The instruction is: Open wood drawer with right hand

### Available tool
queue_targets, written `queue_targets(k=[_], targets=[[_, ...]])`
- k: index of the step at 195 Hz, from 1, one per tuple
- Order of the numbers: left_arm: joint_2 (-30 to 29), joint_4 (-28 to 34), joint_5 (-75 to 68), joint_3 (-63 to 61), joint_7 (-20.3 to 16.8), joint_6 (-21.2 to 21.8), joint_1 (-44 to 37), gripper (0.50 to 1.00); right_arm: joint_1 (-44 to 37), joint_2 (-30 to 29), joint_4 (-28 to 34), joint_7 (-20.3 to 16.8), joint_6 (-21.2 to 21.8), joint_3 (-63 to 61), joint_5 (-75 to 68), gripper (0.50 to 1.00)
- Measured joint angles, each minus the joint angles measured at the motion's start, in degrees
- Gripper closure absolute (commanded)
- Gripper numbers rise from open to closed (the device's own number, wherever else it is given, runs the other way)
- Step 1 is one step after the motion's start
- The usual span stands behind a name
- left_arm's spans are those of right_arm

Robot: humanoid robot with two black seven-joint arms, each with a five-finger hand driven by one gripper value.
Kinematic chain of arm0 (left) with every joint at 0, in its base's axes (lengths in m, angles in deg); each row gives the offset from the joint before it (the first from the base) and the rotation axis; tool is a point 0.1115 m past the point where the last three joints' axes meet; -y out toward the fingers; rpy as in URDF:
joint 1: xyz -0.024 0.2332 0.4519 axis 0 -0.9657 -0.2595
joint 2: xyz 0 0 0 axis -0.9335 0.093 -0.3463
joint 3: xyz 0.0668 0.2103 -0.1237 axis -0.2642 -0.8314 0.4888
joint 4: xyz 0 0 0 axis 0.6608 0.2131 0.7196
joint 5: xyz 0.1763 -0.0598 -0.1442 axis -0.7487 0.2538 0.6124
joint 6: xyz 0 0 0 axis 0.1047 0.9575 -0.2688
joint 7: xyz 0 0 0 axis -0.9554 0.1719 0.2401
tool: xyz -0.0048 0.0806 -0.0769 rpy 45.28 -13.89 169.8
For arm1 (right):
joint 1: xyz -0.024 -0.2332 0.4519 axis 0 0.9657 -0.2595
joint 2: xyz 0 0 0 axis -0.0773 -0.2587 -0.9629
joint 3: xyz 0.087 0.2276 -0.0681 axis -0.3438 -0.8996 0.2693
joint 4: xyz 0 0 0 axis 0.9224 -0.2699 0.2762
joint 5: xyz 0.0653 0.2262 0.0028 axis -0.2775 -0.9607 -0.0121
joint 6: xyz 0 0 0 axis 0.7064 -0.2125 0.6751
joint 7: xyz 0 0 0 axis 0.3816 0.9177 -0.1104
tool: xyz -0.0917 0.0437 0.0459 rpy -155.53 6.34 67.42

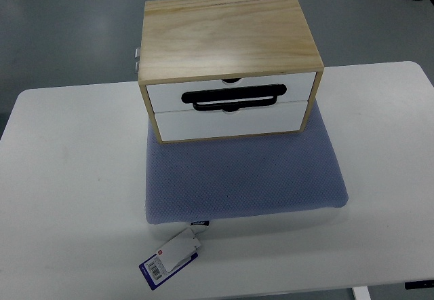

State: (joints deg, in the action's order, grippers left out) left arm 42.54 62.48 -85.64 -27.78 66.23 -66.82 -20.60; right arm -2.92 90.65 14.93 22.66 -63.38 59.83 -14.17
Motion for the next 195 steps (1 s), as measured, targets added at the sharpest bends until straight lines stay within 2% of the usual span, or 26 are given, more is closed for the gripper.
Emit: queue_targets(k=[23, 51, 76, 104, 122, 151, 195], targets=[[0.00, -0.26, -0.04, -0.02, 0.00, 0.01, 0.03, 0.500, -8.14, -0.06, 7.09, -2.12, 1.73, 11.92, 7.36, 0.554], [0.00, -0.35, 0.05, -0.03, 0.05, 0.01, 0.05, 0.500, -15.35, -0.12, 16.81, -6.37, 5.10, 21.45, 11.82, 0.554], [0.00, -0.41, 0.10, 0.00, 0.05, 0.01, 0.05, 0.500, -19.80, 0.27, 26.37, -8.94, 9.30, 25.91, 12.11, 0.554], [0.00, -0.53, 0.03, -0.01, 0.05, 0.01, 0.09, 0.500, -21.51, 1.00, 36.55, -10.39, 11.65, 27.90, 10.19, 0.556], [0.00, -0.53, -0.02, -0.01, 0.05, 0.01, 0.12, 0.500, -21.72, 1.08, 40.52, -10.87, 11.88, 29.38, 7.53, 0.556], [0.00, -0.52, -0.02, 0.00, 0.05, 0.01, 0.12, 0.500, -20.74, 0.77, 43.27, -10.96, 11.46, 30.19, 6.01, 0.560], [0.00, -0.46, 0.05, -0.09, 0.05, 0.01, 0.12, 0.500, -18.85, 0.98, 46.19, -10.92, 4.91, 33.04, 6.21, 0.566]])
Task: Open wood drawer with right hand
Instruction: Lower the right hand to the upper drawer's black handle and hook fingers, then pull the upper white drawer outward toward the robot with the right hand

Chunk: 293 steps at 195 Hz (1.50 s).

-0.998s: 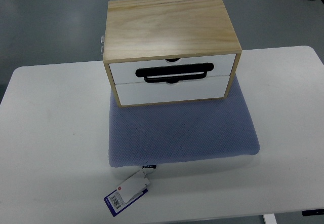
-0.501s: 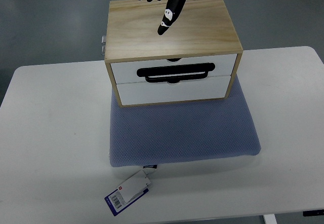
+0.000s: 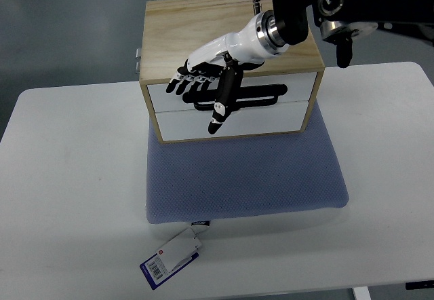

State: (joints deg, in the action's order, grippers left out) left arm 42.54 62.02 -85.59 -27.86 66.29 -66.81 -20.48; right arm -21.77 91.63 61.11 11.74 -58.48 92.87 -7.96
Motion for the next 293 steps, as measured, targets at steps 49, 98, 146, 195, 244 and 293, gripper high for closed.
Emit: queue_targets(k=[49, 98, 146, 195, 244, 293], targets=[[0.00, 0.01, 0.05, 0.06, 0.03, 0.01, 0.00, 0.500, 0.79, 0.68, 1.31, -1.75, -4.69, 3.04, 1.41, 0.576], [0.00, 0.47, 0.17, 0.15, 0.03, 0.10, 0.00, 0.500, 0.87, 1.02, 1.35, -5.44, -5.18, 4.40, 1.50, 0.583], [0.00, 0.52, 0.18, 0.24, 0.03, 0.10, 0.00, 0.500, 1.49, 1.12, 1.35, -6.62, -5.20, 5.61, 1.49, 0.591], [0.00, 0.49, 0.18, 0.28, -0.04, 0.10, 0.00, 0.500, 1.51, 1.14, 1.35, -7.18, -5.29, 6.39, 1.56, 0.591], [0.00, 0.41, 0.18, 0.24, -0.04, 0.10, 0.00, 0.500, 1.59, 0.88, 1.35, -7.20, -5.40, 7.82, 1.62, 0.591], [0.00, 0.39, 0.18, 0.31, -0.04, 0.10, -0.03, 0.500, 1.60, 0.98, 1.35, -7.45, -4.09, 8.24, 1.37, 0.579]])
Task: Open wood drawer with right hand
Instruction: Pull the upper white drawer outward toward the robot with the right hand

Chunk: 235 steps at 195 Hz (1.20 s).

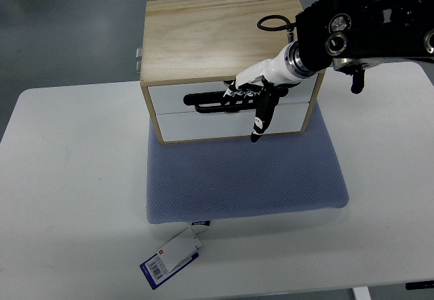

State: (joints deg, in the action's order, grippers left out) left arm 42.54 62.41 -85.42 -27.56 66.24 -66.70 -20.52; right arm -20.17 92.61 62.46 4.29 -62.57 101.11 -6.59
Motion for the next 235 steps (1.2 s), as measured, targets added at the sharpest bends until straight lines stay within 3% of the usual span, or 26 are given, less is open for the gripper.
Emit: queue_targets(k=[147, 235], targets=[[0.00, 0.12, -0.02, 0.03, 0.00, -0.01, 0.01, 0.500, -1.25, 0.71, 2.22, 0.09, 6.75, -0.68, -2.17, 0.570], [0.00, 0.16, 0.00, 0.02, 0.00, -0.02, 0.00, 0.500, -4.14, 3.91, 5.20, 0.23, 14.73, -0.69, -4.48, 0.568]])
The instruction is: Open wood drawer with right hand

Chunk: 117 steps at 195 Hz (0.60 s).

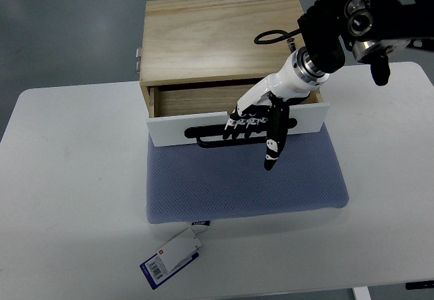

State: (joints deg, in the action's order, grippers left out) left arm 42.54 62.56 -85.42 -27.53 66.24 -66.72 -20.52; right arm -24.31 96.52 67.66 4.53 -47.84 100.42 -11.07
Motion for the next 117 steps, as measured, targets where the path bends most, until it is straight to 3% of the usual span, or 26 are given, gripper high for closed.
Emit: queue_targets(k=[117], targets=[[0.00, 0.01, 0.00, 0.00, 0.01, 0.02, 0.03, 0.500, -4.95, 2.37, 2.28, -0.05, 2.39, -0.35, -3.66, 0.566]])
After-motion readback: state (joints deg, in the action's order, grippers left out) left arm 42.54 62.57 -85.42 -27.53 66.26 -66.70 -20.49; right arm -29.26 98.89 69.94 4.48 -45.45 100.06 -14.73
